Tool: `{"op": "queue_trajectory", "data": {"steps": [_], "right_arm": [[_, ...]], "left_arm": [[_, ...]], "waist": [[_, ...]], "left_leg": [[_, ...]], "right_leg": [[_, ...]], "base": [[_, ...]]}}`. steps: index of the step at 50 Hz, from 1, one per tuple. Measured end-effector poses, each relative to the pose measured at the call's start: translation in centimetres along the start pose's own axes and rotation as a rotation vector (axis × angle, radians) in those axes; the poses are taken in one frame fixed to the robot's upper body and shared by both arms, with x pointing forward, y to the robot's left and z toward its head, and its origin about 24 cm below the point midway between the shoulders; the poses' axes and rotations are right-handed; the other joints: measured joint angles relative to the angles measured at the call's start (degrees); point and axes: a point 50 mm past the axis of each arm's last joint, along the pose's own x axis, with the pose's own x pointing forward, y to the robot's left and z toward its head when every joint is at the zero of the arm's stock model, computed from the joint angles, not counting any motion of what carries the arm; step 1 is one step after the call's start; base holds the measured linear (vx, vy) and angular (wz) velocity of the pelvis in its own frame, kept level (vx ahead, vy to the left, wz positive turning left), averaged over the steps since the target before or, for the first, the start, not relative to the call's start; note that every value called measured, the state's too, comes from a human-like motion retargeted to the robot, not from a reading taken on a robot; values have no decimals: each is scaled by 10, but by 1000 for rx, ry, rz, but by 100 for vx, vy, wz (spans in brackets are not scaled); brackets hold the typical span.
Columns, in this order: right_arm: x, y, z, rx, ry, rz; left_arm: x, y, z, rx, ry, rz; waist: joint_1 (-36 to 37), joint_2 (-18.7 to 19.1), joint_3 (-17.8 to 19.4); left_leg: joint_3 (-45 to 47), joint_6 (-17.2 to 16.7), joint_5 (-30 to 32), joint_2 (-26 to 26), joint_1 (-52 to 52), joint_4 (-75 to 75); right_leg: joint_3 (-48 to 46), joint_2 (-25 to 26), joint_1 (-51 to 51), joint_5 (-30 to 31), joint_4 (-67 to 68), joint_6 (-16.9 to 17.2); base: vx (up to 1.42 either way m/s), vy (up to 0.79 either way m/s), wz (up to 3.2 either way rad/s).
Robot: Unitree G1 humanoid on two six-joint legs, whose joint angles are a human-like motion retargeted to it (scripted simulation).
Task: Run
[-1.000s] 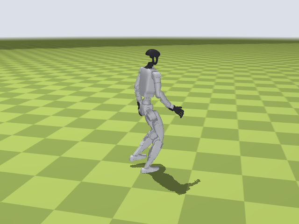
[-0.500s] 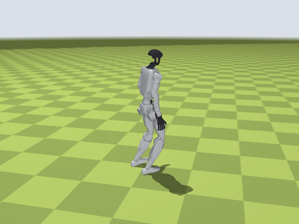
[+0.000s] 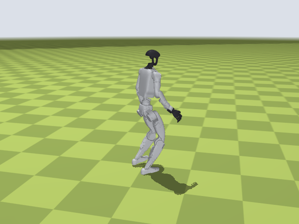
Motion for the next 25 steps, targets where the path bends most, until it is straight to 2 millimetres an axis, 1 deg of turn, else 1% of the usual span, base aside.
{"op": "queue_trajectory", "data": {"steps": [3,7,12,14,15,16,18,20,22,23,25], "right_arm": [[-3,8,12,-30,-77,46],[-10,20,34,-79,-194,122],[-15,33,66,-168,-343,193],[-17,36,80,-184,-399,214],[-18,36,87,-184,-425,226],[-21,37,94,-173,-455,239],[-27,36,104,-151,-502,262],[-32,37,108,-135,-523,285],[-36,39,110,-137,-536,316],[-38,39,110,-139,-542,334],[-43,40,110,-142,-553,371]], "left_arm": [[-1,-7,15,42,-74,-45],[-3,-20,42,113,-196,-130],[-11,-46,85,225,-361,-258],[-16,-58,104,269,-428,-326],[-19,-65,114,287,-460,-365],[-23,-70,121,300,-491,-401],[-32,-79,134,319,-546,-464],[-39,-86,139,322,-578,-508],[-44,-89,140,313,-594,-532],[-47,-90,140,308,-600,-542],[-50,-91,138,299,-608,-559]], "waist": [[-4,-6,-2],[-19,-23,-6],[-47,-45,-18],[-55,-45,-20],[-54,-40,-19],[-48,-30,-16],[-34,-8,-10],[-30,2,-18],[-32,3,-32],[-33,1,-37],[-37,-4,-42]], "left_leg": [[5,-1,0,-14,-12,20],[13,0,0,-46,-49,71],[25,8,0,-86,-119,143],[30,10,0,-86,-133,154],[31,7,0,-79,-132,154],[32,0,0,-61,-118,150],[32,-23,21,-28,-83,125],[25,-55,100,-21,-61,62],[18,-79,169,-26,-52,7],[16,-88,196,-30,-50,-11],[12,-101,236,-43,-45,-32]], "right_leg": [[-2,-22,-37,-16,76,-3],[6,-49,-95,-49,186,-5],[15,-91,-162,-118,287,-16],[16,-95,-174,-120,295,-14],[14,-89,-172,-112,289,-13],[13,-71,-158,-88,266,-8],[18,-31,-124,-23,202,8],[23,-13,-102,62,122,30],[25,-9,-97,136,74,48],[26,-9,-99,162,69,54],[26,-11,-106,192,86,60]], "base": [[1,7,11],[1,4,32],[-1,5,52],[0,8,19],[2,11,-47],[4,12,-80],[5,13,-100],[-1,13,-61],[-5,12,-24],[-7,12,-9],[-9,11,4]]}}
